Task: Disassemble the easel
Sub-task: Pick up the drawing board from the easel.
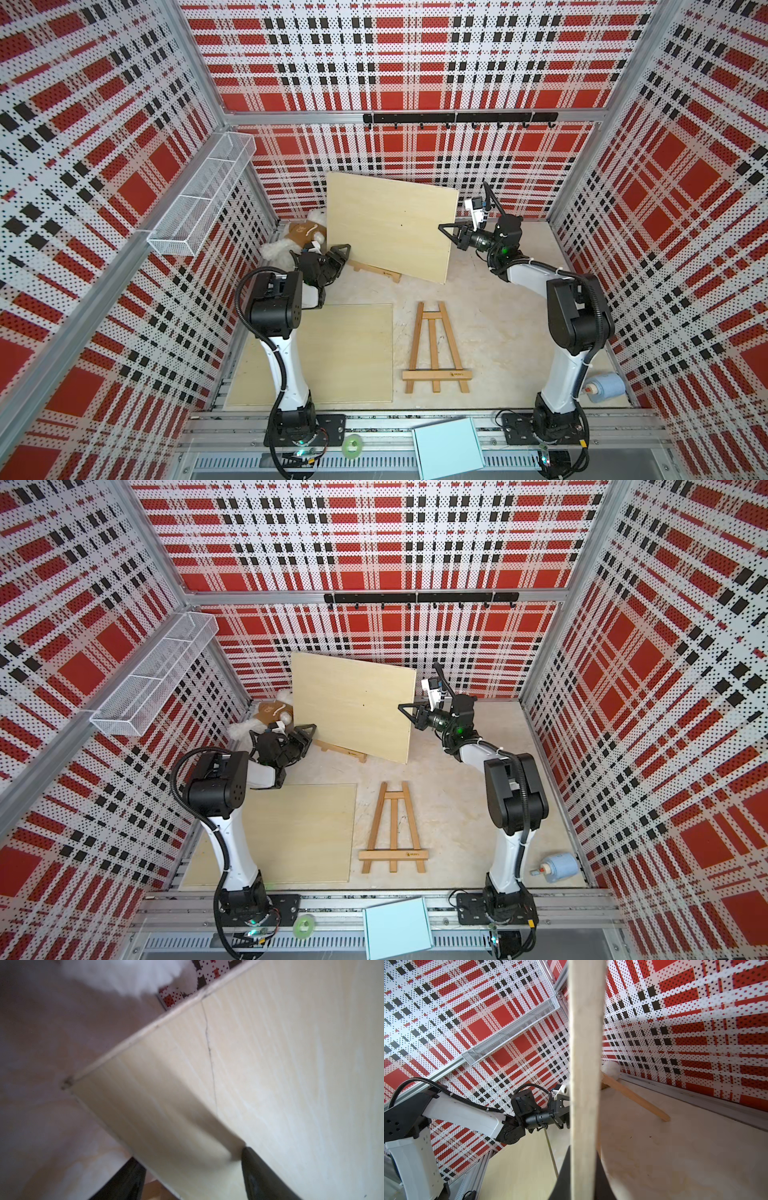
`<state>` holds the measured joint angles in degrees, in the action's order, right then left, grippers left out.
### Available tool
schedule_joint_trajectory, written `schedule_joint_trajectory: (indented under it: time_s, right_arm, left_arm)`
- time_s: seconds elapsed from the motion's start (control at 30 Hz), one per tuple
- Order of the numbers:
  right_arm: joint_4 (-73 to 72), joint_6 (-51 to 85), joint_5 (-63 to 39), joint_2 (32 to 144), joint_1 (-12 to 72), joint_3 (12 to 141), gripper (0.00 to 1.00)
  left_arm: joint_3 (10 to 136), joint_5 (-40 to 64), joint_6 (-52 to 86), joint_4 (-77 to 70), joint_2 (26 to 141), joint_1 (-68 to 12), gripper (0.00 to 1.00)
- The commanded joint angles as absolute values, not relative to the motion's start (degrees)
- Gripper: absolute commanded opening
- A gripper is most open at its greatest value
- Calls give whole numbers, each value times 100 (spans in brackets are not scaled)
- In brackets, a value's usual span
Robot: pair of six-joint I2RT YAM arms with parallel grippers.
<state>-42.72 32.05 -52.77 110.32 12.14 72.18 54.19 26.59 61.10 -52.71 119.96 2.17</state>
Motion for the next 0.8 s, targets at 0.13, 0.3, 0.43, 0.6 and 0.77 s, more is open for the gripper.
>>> schedule_joint_trajectory:
  time_s: [0.13,0.3,0.43,0.6,0.77]
  right_arm:
    - [-5586,4138,-5590,10805,1233,7296,0]
    - [-5461,4024,-5607,10634,1240,7244,0]
    - [-5436,4021,-5625,10527,1239,7229,0]
    - [-5543,4143,-5487,10276,1270,7098,0]
    - [-5665,4344,-5347,9899,1301,6938,0]
  left_arm:
    - [5513,2552,6318,-5905,11968,113,73]
    - [5511,2587,6201,-5776,11696,136,73]
    - [5442,2624,6187,-5781,11469,180,73]
    - [5379,2672,5963,-5750,11166,147,73]
    - [5344,2742,6146,-6175,10996,97,73]
